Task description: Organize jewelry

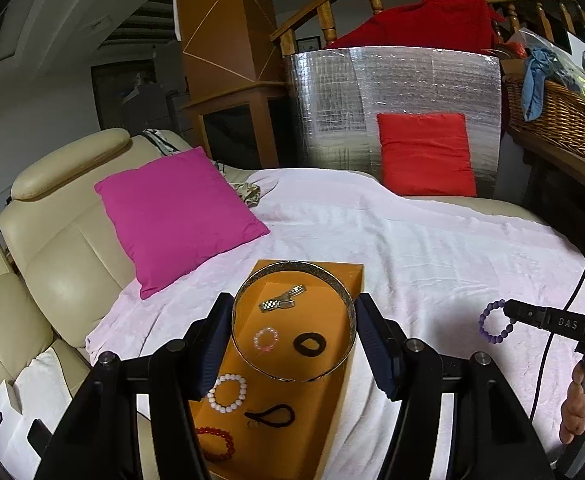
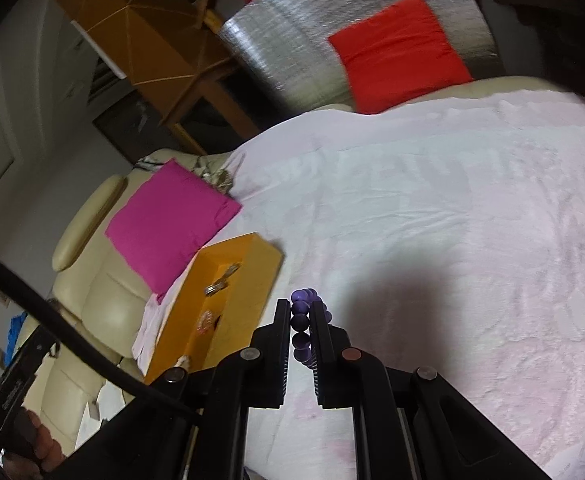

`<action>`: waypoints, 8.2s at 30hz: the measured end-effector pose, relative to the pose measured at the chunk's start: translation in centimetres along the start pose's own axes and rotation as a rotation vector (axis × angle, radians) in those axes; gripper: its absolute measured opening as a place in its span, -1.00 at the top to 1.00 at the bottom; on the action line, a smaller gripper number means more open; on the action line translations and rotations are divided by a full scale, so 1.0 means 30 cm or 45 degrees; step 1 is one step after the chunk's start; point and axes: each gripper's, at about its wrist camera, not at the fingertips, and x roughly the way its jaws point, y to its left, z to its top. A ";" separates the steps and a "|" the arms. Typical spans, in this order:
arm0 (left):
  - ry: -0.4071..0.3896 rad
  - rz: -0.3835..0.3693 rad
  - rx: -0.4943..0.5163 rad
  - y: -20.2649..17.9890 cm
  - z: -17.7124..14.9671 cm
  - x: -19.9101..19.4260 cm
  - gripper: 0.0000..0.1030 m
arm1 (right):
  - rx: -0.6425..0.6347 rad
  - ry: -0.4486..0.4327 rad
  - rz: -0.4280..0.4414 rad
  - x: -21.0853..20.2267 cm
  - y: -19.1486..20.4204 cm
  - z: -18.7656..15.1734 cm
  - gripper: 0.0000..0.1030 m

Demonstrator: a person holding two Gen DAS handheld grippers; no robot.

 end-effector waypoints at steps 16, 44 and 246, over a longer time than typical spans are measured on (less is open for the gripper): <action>0.043 0.050 -0.106 0.182 -0.042 0.091 -0.22 | -0.203 0.070 0.154 0.084 0.360 0.008 0.79; 0.204 0.098 -0.130 0.324 -0.124 0.365 -0.22 | -0.302 0.281 0.182 0.492 0.593 0.007 0.79; 0.034 0.378 -0.187 0.390 -0.243 -0.333 -0.92 | -0.678 -0.122 -0.166 -0.369 0.762 -0.449 -0.34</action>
